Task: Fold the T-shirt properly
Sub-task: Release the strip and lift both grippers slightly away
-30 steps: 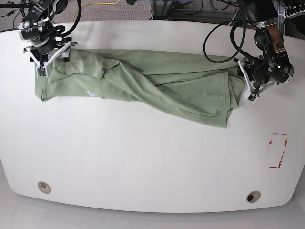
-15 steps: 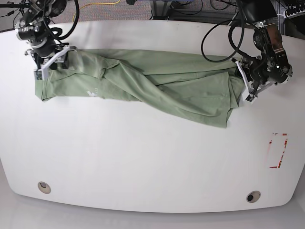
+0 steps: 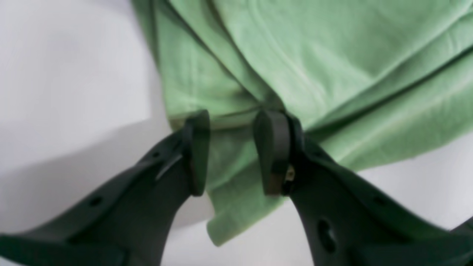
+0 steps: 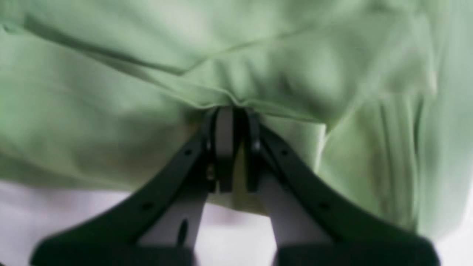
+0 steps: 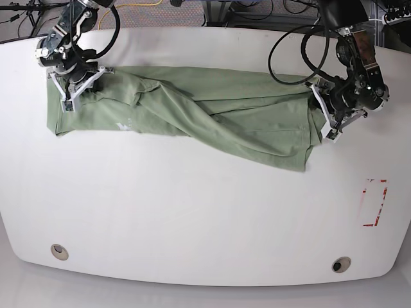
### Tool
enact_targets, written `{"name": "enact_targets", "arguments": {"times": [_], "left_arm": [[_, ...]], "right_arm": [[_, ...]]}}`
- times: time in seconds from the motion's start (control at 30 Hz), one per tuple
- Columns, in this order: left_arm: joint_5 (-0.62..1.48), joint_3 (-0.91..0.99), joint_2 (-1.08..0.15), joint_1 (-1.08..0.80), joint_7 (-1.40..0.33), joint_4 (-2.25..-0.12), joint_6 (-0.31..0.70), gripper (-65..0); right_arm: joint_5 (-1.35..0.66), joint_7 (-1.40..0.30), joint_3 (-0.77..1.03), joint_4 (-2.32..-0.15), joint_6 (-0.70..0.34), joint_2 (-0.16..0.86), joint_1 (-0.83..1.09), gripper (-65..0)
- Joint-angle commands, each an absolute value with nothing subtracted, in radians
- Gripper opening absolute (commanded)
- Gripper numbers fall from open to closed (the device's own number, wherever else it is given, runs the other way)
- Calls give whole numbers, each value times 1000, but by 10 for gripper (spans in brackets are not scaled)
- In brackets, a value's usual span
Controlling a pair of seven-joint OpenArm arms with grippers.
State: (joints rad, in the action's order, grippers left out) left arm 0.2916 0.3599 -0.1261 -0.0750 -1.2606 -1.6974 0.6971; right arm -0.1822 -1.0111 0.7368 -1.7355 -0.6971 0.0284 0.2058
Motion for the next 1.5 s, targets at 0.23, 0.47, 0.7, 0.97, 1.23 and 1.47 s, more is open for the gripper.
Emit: {"name": "enact_targets", "arguments": {"times": [0.23,0.47,0.7,0.97,1.23,1.47], "left_arm": [[300,392,-157,-91,-1207,-1615,698,-439],[302,440,-168,-139,-1205,-1573,698,-439],[311,438,-189,-166,-1208,-1581,698,-436],[433,473,-191,-162,-1234,-1676,698,-436],[576,591,-185,-79,-1320,-1707,698,-428],[599,608,-185,13,-1365,-1613,698,-231]], "right_arm": [[-171,-891,657,-1506,-698,156,153,-609],[-166,-886,624,-1491,-698,168,131,-609],[-170,-886,618,-1509,-698,165,130,-609],[-170,-886,572,-1518,-698,163,136,-609],[-171,-888,570,-1550,-698,153,139,-609],[-165,-888,568,-1600,-698,136,157,-609]]}}
